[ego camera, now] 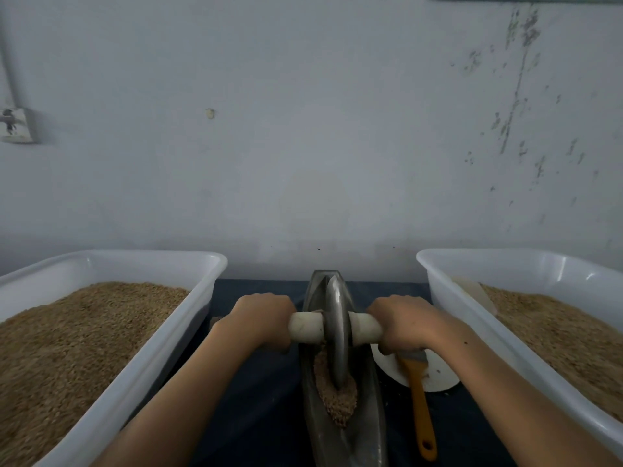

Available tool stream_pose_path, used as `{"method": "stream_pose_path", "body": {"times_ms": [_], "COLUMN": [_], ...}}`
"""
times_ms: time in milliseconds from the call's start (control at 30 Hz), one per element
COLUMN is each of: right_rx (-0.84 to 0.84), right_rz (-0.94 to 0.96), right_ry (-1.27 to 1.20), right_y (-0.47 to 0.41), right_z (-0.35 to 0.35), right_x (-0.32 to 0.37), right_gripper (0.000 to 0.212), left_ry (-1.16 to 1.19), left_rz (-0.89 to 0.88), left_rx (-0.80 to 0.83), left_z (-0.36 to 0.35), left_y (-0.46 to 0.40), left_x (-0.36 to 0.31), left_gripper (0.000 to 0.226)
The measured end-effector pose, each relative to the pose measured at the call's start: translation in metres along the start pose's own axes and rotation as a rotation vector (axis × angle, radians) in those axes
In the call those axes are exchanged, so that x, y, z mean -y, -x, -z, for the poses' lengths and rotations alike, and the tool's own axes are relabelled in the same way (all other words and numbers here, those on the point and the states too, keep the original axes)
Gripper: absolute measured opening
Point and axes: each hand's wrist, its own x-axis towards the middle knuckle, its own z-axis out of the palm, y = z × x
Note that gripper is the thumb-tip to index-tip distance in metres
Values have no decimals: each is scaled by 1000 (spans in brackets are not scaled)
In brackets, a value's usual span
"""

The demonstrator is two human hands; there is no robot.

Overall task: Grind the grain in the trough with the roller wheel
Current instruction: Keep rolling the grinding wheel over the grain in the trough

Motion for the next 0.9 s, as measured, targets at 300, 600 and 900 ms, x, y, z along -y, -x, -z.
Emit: {"method": "stream_pose_path", "body": {"times_ms": [300, 600, 900], "right_rx": [-377, 58, -382], "right_rz": [-68, 15, -46], "right_ry": [33, -14, 47], "right_y": [-9, 1, -13], "right_z": [-18, 2, -18], "right_x": [4, -2, 2], "right_gripper": [19, 31, 15], "left_ry": [-8, 68, -17], "left_rz": [30, -32, 50], "left_rx": [-389, 139, -285], "left_z": [-16, 3, -14], "left_y": [-5, 2, -7], "left_x": [-4, 2, -4], "left_gripper": [23, 41, 24]}}
